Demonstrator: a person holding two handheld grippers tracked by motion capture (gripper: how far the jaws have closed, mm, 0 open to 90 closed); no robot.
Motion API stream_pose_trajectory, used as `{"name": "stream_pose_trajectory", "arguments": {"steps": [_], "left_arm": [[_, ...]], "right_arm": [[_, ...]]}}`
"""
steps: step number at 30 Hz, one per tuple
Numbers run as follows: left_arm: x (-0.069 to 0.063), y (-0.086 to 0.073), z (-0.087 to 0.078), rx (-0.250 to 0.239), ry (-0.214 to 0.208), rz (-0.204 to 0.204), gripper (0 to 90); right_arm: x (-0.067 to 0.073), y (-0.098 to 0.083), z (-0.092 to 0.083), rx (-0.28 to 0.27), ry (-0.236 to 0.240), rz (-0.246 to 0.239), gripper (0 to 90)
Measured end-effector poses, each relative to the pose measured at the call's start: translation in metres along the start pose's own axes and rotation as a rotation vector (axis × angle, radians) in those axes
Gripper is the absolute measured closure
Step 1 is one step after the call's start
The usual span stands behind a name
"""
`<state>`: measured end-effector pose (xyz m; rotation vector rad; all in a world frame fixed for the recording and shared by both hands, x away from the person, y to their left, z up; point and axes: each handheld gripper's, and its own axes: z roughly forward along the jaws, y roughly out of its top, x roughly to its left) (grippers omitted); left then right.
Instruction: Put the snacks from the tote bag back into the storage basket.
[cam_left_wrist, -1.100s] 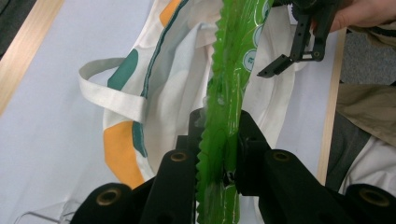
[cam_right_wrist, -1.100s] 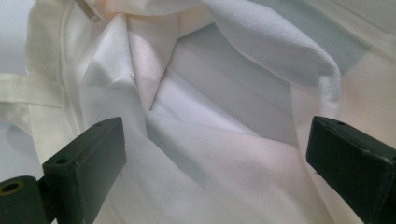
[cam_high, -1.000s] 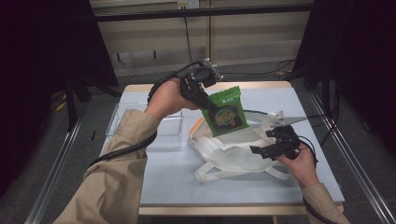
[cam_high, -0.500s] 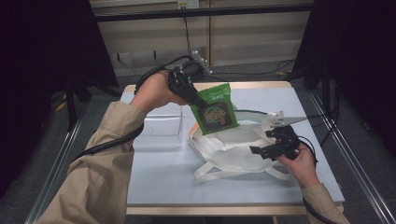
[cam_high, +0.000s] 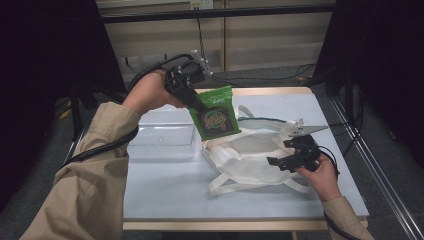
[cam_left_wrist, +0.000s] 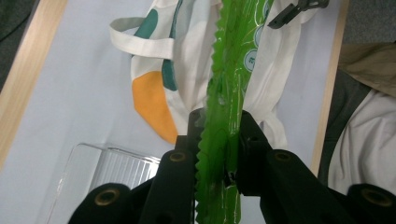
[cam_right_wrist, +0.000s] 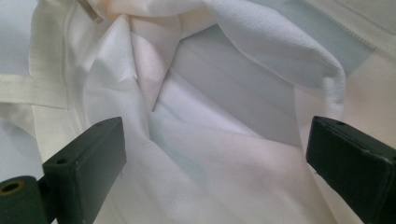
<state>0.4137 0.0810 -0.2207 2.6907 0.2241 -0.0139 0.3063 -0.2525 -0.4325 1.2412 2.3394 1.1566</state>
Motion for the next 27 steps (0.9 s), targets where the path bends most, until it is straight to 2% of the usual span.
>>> {"name": "stream_pose_trajectory", "arguments": {"steps": [7, 8, 10, 11, 15, 16, 19, 24, 25, 26, 27], "left_arm": [[0.01, -0.012, -0.007, 0.006, 0.008, -0.021, 79.3], [0.011, -0.013, -0.009, 0.013, 0.012, -0.012, 79.3], [0.013, -0.015, -0.012, 0.012, 0.017, -0.024, 79.3], [0.015, -0.016, -0.013, 0.021, 0.02, -0.014, 79.3], [0.019, -0.021, -0.016, 0.019, 0.03, -0.032, 79.3], [0.018, -0.022, -0.016, 0.003, 0.033, -0.056, 79.3], [0.021, -0.025, -0.017, 0.009, 0.035, -0.044, 79.3], [0.028, -0.032, -0.018, 0.007, 0.052, -0.058, 79.3], [0.031, -0.034, -0.019, 0.026, 0.057, -0.04, 79.3], [0.031, -0.036, -0.017, 0.014, 0.06, -0.06, 79.3], [0.031, -0.038, -0.017, 0.014, 0.065, -0.064, 79.3]], "right_arm": [[0.0, -0.001, 0.0, 0.002, -0.002, 0.002, 4.4], [0.0, -0.001, 0.0, 0.002, 0.0, 0.003, 4.4], [0.0, -0.001, 0.0, 0.002, -0.001, 0.003, 4.4], [0.0, -0.001, 0.001, 0.003, 0.0, 0.002, 4.4], [0.0, -0.001, 0.001, 0.004, 0.005, 0.0, 4.4], [0.0, -0.001, 0.001, 0.005, 0.006, -0.001, 4.4], [0.0, -0.001, 0.001, 0.007, 0.005, -0.002, 4.4], [0.001, -0.001, 0.002, 0.007, 0.009, -0.005, 4.5], [0.001, -0.001, 0.002, 0.007, 0.012, -0.004, 4.5], [0.001, -0.001, 0.001, 0.004, 0.012, -0.002, 4.5], [0.001, -0.001, 0.001, 0.003, 0.012, -0.001, 4.5]]}}
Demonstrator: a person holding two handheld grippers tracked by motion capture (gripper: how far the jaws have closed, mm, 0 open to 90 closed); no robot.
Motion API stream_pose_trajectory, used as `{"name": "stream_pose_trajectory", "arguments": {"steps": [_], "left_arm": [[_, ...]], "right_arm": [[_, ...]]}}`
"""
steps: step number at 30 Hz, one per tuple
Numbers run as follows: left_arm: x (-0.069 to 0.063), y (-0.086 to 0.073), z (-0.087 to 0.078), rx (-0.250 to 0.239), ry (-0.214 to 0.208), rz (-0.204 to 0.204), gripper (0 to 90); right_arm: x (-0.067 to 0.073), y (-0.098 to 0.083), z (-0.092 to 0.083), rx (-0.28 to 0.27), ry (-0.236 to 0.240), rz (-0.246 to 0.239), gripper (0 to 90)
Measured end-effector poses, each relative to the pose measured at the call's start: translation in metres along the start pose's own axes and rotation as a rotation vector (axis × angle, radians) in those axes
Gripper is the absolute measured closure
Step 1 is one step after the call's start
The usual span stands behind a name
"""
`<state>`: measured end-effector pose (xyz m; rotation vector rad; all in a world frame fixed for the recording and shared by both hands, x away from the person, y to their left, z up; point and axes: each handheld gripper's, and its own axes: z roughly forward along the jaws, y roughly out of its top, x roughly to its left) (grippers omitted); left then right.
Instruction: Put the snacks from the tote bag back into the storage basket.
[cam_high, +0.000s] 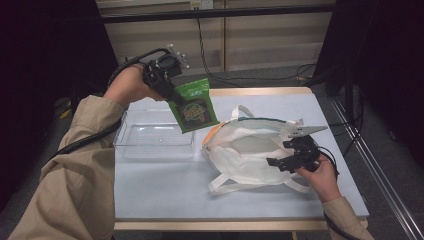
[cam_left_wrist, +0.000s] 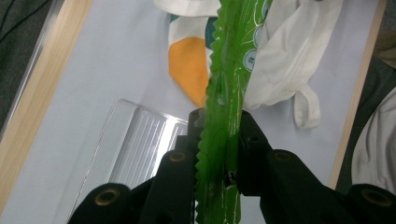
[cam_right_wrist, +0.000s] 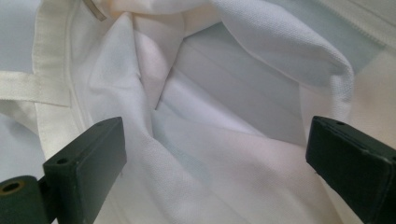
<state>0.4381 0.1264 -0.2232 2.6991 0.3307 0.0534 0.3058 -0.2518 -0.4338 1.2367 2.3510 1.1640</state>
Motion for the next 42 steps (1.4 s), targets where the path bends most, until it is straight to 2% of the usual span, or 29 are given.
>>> {"name": "stream_pose_trajectory", "arguments": {"steps": [3, 4, 5, 8, 9, 11, 18, 20, 21, 22, 23, 24, 25, 30, 32, 34, 35, 37, 39, 41, 42], "left_arm": [[0.003, -0.003, 0.001, 0.015, 0.009, 0.005, 79.3], [0.006, -0.004, 0.0, 0.032, 0.005, 0.032, 79.3], [0.005, -0.006, 0.001, 0.017, 0.009, 0.006, 79.3], [0.008, -0.009, 0.002, 0.019, 0.01, -0.003, 79.3], [0.01, -0.009, 0.001, 0.051, 0.016, 0.034, 79.3], [0.011, -0.01, 0.001, 0.061, 0.021, 0.052, 79.3], [0.015, -0.013, -0.001, 0.068, 0.031, 0.053, 79.3], [0.016, -0.015, -0.002, 0.075, 0.037, 0.06, 79.3], [0.018, -0.015, -0.002, 0.084, 0.037, 0.078, 79.3], [0.018, -0.017, -0.002, 0.068, 0.031, 0.061, 79.3], [0.019, -0.017, -0.002, 0.08, 0.029, 0.076, 79.3], [0.02, -0.019, -0.001, 0.071, 0.031, 0.057, 79.3], [0.021, -0.02, -0.001, 0.083, 0.031, 0.069, 79.3], [0.025, -0.026, 0.003, 0.097, 0.028, 0.056, 79.3], [0.027, -0.028, 0.005, 0.107, 0.029, 0.064, 79.3], [0.029, -0.03, 0.006, 0.102, 0.025, 0.051, 79.3], [0.03, -0.031, 0.005, 0.115, 0.028, 0.062, 79.3], [0.031, -0.033, 0.006, 0.11, 0.031, 0.042, 79.3], [0.033, -0.035, 0.008, 0.107, 0.039, 0.046, 79.3], [0.034, -0.037, 0.01, 0.112, 0.036, 0.034, 79.2], [0.035, -0.037, 0.009, 0.132, 0.039, 0.056, 79.2]], "right_arm": [[0.0, 0.0, 0.0, -0.003, 0.005, 0.001, 4.6], [0.0, 0.0, 0.0, -0.002, 0.005, 0.002, 4.6], [0.0, 0.0, 0.0, -0.001, 0.006, 0.002, 4.6], [0.0, 0.0, 0.001, -0.001, 0.007, 0.002, 4.6], [0.0, 0.0, 0.001, -0.001, 0.008, 0.003, 4.6], [0.0, 0.0, 0.0, -0.001, 0.009, 0.003, 4.6], [0.0, -0.001, 0.001, 0.001, 0.007, 0.002, 4.6], [0.0, -0.001, 0.001, 0.004, 0.007, 0.002, 4.6], [0.0, -0.001, 0.001, 0.003, 0.007, 0.0, 4.6], [0.0, -0.001, 0.001, 0.002, 0.005, 0.001, 4.6], [0.001, -0.001, 0.001, 0.0, 0.008, 0.002, 4.6], [0.0, -0.001, 0.001, 0.0, 0.009, 0.002, 4.6], [0.0, -0.001, 0.001, 0.0, 0.009, 0.001, 4.6], [0.001, -0.001, 0.001, 0.005, 0.011, 0.004, 4.6], [0.001, -0.002, 0.002, 0.004, 0.012, 0.001, 4.7], [0.001, -0.002, 0.003, 0.007, 0.011, 0.002, 4.7], [0.001, -0.002, 0.003, 0.008, 0.01, 0.001, 4.7], [0.001, -0.002, 0.003, 0.007, 0.013, 0.0, 4.6], [0.001, -0.003, 0.004, 0.008, 0.014, 0.001, 4.6], [0.001, -0.003, 0.004, 0.012, 0.013, 0.003, 4.6], [0.001, -0.003, 0.005, 0.01, 0.013, 0.001, 4.7]]}}
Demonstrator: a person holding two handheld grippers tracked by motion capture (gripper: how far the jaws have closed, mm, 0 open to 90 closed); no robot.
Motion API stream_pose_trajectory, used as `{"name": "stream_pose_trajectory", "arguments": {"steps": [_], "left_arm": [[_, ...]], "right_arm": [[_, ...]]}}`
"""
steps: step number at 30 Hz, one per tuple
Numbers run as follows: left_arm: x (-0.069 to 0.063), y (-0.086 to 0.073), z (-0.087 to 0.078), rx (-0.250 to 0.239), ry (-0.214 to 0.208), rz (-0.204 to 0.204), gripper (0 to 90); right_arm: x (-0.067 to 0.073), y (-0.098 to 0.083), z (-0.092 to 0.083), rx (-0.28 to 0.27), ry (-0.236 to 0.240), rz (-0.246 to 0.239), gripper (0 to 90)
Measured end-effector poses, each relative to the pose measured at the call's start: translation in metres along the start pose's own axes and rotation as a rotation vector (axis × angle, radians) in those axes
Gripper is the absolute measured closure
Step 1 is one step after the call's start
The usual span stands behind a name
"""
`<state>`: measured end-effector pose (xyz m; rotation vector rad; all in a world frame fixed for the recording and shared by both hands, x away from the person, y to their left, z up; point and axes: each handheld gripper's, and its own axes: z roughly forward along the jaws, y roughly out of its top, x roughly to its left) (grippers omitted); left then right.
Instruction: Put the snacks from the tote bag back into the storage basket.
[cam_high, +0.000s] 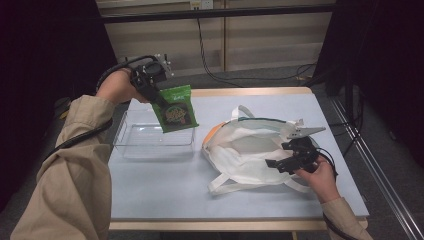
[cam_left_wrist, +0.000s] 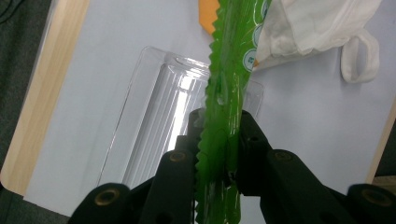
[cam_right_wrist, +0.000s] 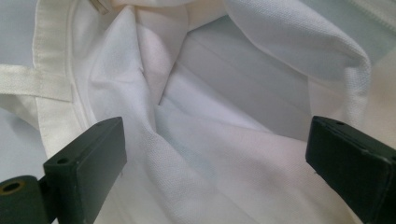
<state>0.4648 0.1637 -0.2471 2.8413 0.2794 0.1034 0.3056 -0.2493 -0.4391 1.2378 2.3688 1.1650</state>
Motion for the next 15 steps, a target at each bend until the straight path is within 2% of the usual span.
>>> {"name": "stream_pose_trajectory", "arguments": {"steps": [2, 4, 6, 7, 10, 11, 14, 15], "left_arm": [[0.0, -0.001, 0.002, -0.006, -0.001, -0.01, 79.1], [0.001, -0.001, 0.003, -0.002, -0.003, 0.009, 79.0], [0.001, -0.001, 0.006, -0.014, -0.009, -0.01, 79.0], [0.002, -0.001, 0.007, -0.006, -0.009, 0.006, 79.0], [0.003, -0.003, 0.01, -0.002, -0.012, -0.01, 79.0], [0.005, -0.003, 0.012, 0.009, -0.008, 0.007, 79.0], [0.005, -0.006, 0.015, 0.017, -0.006, 0.008, 78.9], [0.004, -0.008, 0.017, 0.006, 0.0, 0.003, 78.8]], "right_arm": [[0.0, 0.0, 0.0, 0.0, 0.0, -0.001, 4.7], [0.0, 0.0, 0.0, 0.001, 0.001, 0.002, 4.6], [0.001, 0.0, 0.0, 0.0, 0.0, 0.0, 4.7], [0.001, 0.0, 0.0, -0.001, -0.001, 0.0, 4.7], [0.0, 0.0, 0.001, 0.003, 0.004, -0.002, 4.7], [0.001, 0.0, 0.001, 0.004, 0.004, -0.001, 4.7], [0.001, 0.0, 0.0, 0.002, 0.003, -0.001, 4.7], [0.001, 0.0, 0.0, 0.004, 0.001, 0.002, 4.7]]}}
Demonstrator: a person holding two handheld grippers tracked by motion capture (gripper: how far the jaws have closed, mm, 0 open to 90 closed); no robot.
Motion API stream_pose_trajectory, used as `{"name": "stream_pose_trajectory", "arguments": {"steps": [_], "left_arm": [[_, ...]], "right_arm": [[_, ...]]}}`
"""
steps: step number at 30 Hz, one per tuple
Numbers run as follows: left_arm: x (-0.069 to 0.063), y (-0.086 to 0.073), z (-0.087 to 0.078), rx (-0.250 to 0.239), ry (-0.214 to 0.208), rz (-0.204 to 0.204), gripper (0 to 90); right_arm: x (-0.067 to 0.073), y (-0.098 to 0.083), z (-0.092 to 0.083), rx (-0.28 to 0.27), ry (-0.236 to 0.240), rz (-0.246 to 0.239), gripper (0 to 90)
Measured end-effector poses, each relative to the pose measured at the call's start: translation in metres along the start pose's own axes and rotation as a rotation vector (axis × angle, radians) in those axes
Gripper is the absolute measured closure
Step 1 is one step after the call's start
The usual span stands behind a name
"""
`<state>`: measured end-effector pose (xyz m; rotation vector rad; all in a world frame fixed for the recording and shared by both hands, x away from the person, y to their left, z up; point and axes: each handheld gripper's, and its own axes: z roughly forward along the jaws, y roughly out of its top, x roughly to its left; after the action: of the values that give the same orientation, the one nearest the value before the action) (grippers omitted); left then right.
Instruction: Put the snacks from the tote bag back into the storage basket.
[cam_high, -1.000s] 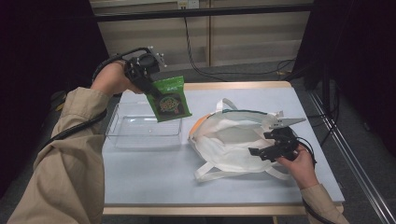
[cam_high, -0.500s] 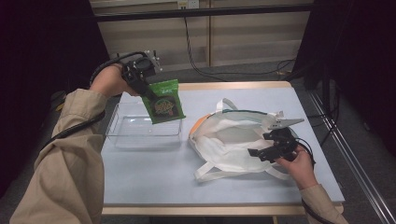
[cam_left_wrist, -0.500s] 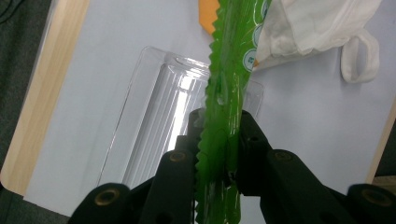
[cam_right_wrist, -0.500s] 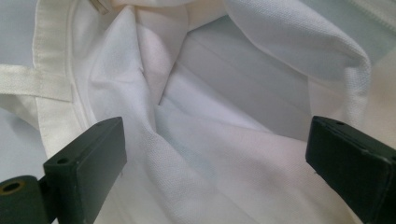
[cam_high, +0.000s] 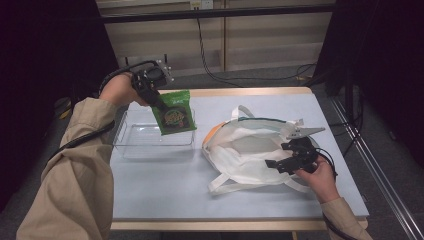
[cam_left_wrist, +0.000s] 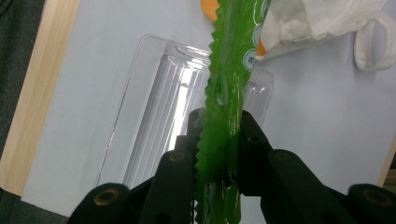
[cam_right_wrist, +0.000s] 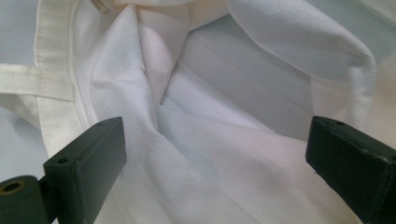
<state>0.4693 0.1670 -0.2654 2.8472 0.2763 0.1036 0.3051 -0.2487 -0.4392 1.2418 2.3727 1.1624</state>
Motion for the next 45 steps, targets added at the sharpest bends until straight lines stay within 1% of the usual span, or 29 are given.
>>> {"name": "stream_pose_trajectory", "arguments": {"steps": [1, 3, 6, 7, 8, 11, 13, 14, 15, 19, 20, 22, 24, 26, 27, 28, 30, 31, 32, 33, 34, 35, 36, 38, 39, 41, 42, 44, 45], "left_arm": [[0.001, -0.001, 0.0, 0.014, -0.008, 0.002, 78.8], [0.001, -0.005, 0.001, 0.018, -0.013, -0.005, 78.8], [0.002, -0.011, 0.002, 0.026, -0.021, 0.011, 78.8], [0.001, -0.013, 0.003, 0.016, -0.021, -0.007, 78.8], [0.001, -0.015, 0.004, 0.02, -0.014, -0.005, 78.8], [0.0, -0.02, 0.007, 0.028, -0.023, -0.009, 78.8], [-0.001, -0.022, 0.012, 0.038, -0.038, 0.001, 78.7], [-0.004, -0.022, 0.016, 0.023, -0.027, -0.01, 78.7], [-0.003, -0.022, 0.018, 0.05, -0.04, 0.012, 78.6], [-0.007, -0.024, 0.032, 0.049, -0.045, 0.035, 77.7], [-0.009, -0.025, 0.035, 0.041, -0.043, 0.029, 77.6], [-0.011, -0.028, 0.042, 0.039, -0.049, 0.035, 77.5], [-0.012, -0.031, 0.048, 0.056, -0.055, 0.054, 77.4], [-0.013, -0.034, 0.054, 0.048, -0.051, 0.055, 76.7], [-0.015, -0.035, 0.056, 0.035, -0.057, 0.034, 75.9], [-0.015, -0.036, 0.058, 0.045, -0.062, 0.052, 74.9], [-0.016, -0.037, 0.062, 0.039, -0.07, 0.04, 72.6], [-0.017, -0.037, 0.063, 0.052, -0.07, 0.061, 71.8], [-0.018, -0.038, 0.065, 0.039, -0.079, 0.051, 70.0], [-0.018, -0.038, 0.066, 0.033, -0.079, 0.051, 65.2], [-0.019, -0.038, 0.066, 0.019, -0.074, 0.03, 59.9], [-0.019, -0.038, 0.066, 0.008, -0.072, 0.023, 55.3], [-0.018, -0.038, 0.064, 0.013, -0.075, 0.02, 51.3], [-0.02, -0.038, 0.062, -0.003, -0.055, 0.022, 40.4], [-0.019, -0.039, 0.059, 0.0, -0.058, 0.025, 36.0], [-0.019, -0.04, 0.055, -0.018, -0.059, 0.008, 30.8], [-0.023, -0.042, 0.055, -0.057, -0.057, -0.052, 27.7], [-0.024, -0.044, 0.051, -0.066, -0.035, -0.057, 24.0], [-0.025, -0.045, 0.049, -0.077, -0.038, -0.066, 21.6]], "right_arm": [[0.0, 0.0, 0.0, 0.0, 0.0, -0.001, 4.7], [0.0, 0.0, 0.0, 0.001, 0.0, -0.001, 4.7], [0.0, -0.001, 0.0, 0.003, 0.0, -0.002, 4.7], [0.0, -0.001, 0.0, 0.002, 0.0, -0.001, 4.7], [0.0, -0.001, 0.0, 0.002, 0.001, -0.001, 4.7], [0.0, -0.001, 0.001, 0.0, 0.003, -0.002, 4.7], [0.001, -0.001, 0.002, 0.004, 0.003, -0.003, 4.7], [0.001, -0.001, 0.002, 0.004, 0.004, -0.004, 4.7], [0.001, -0.001, 0.002, 0.003, 0.002, -0.002, 4.7], [0.002, 0.0, 0.002, 0.005, 0.003, -0.006, 4.7], [0.002, 0.0, 0.002, 0.004, 0.003, -0.007, 4.7], [0.003, 0.0, 0.003, 0.006, 0.006, -0.01, 4.7], [0.003, 0.0, 0.003, 0.011, 0.005, -0.009, 4.7], [0.003, -0.001, 0.003, 0.013, 0.004, -0.008, 4.7], [0.003, -0.001, 0.003, 0.013, 0.004, -0.009, 4.7], [0.003, -0.001, 0.003, 0.013, 0.004, -0.009, 4.7], [0.003, -0.001, 0.003, 0.014, 0.004, -0.006, 4.7], [0.003, 0.0, 0.003, 0.013, 0.005, -0.006, 4.7], [0.003, 0.0, 0.003, 0.009, 0.006, -0.008, 4.7], [0.003, 0.0, 0.003, 0.01, 0.007, -0.005, 4.8], [0.004, 0.0, 0.003, 0.009, 0.005, -0.002, 4.7], [0.003, 0.0, 0.003, 0.01, 0.008, -0.005, 4.7], [0.004, 0.0, 0.003, 0.011, 0.007, -0.006, 4.7], [0.004, 0.0, 0.003, 0.015, 0.004, -0.006, 4.7], [0.004, 0.0, 0.003, 0.016, 0.004, -0.006, 4.7], [0.004, 0.0, 0.003, 0.014, 0.006, -0.004, 4.7], [0.004, 0.0, 0.003, 0.014, 0.005, -0.005, 4.7], [0.004, -0.001, 0.003, 0.013, 0.006, -0.005, 4.7], [0.004, -0.001, 0.003, 0.014, 0.006, -0.006, 4.8]]}}
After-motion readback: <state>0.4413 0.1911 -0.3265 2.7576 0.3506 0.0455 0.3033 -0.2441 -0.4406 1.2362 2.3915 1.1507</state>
